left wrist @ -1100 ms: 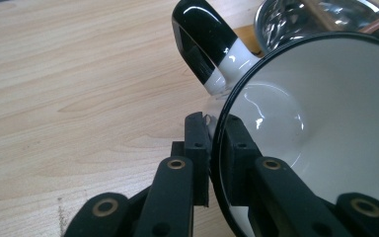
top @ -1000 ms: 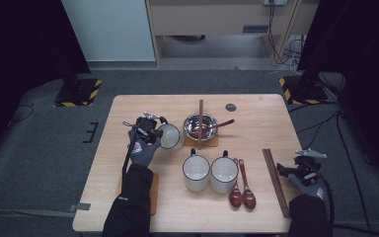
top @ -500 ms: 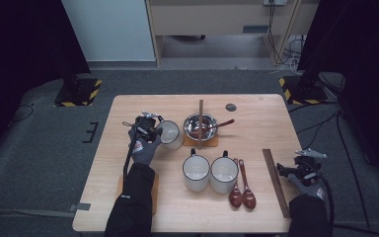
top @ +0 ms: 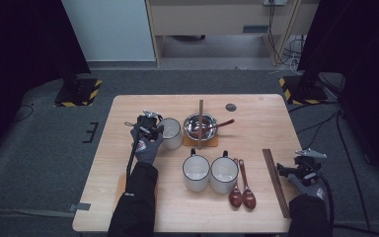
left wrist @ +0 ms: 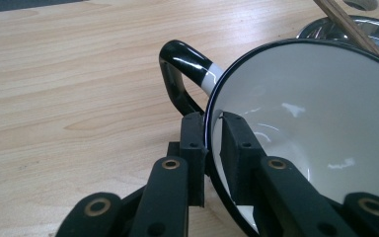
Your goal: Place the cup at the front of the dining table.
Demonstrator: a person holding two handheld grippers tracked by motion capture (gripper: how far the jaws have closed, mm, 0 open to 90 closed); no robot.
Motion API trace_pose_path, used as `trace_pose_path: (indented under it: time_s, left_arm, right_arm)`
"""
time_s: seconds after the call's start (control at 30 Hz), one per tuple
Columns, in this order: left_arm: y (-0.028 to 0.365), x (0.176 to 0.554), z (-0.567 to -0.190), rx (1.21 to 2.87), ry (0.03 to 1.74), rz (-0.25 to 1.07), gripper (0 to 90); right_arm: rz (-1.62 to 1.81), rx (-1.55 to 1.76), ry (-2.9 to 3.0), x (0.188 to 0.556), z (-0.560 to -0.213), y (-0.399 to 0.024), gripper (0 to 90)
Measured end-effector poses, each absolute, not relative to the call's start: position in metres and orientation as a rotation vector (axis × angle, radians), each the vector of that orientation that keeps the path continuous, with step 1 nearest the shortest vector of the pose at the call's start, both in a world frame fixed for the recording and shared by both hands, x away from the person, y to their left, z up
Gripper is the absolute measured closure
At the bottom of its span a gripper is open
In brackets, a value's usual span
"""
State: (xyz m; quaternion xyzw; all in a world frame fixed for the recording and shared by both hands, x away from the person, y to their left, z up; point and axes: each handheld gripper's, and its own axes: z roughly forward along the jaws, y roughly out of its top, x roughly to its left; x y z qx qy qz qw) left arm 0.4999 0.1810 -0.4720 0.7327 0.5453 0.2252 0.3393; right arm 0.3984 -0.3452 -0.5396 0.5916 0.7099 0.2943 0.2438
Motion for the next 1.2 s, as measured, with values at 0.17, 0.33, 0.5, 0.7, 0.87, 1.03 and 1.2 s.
trace_pose_path:
  time_s: [0.17, 0.33, 0.5, 0.7, 0.87, 1.03, 1.2]
  left_arm:
    - [0.181, 0.5007, -0.4733, 1.897, 1.415, 0.591, 78.7]
    - [0.1795, 0.502, -0.475, 1.883, 1.409, 0.596, 77.9]
    - [0.1799, 0.5032, -0.4758, 1.874, 1.404, 0.588, 77.5]
    - [0.1781, 0.5046, -0.4758, 1.867, 1.411, 0.596, 77.1]
    - [0.1745, 0.5067, -0.475, 1.875, 1.407, 0.606, 76.7]
    - [0.1743, 0.5079, -0.475, 1.872, 1.405, 0.603, 76.4]
    - [0.1767, 0.5072, -0.473, 1.874, 1.399, 0.625, 72.4]
  right_arm:
    - [0.804, 1.616, 1.939, 0.3984, -0.5396, -0.3452, 0.4]
    - [0.804, 1.617, 1.939, 0.3983, -0.5395, -0.3452, 0.4]
    - [0.804, 1.616, 1.939, 0.3984, -0.5396, -0.3452, 0.4]
    - [0.804, 1.616, 1.939, 0.3984, -0.5395, -0.3452, 0.4]
    - [0.804, 1.616, 1.939, 0.3984, -0.5396, -0.3452, 0.4]
    - [0.804, 1.616, 1.939, 0.3984, -0.5396, -0.3452, 0.4]
    - [0.804, 1.617, 1.939, 0.3984, -0.5395, -0.3452, 0.4]
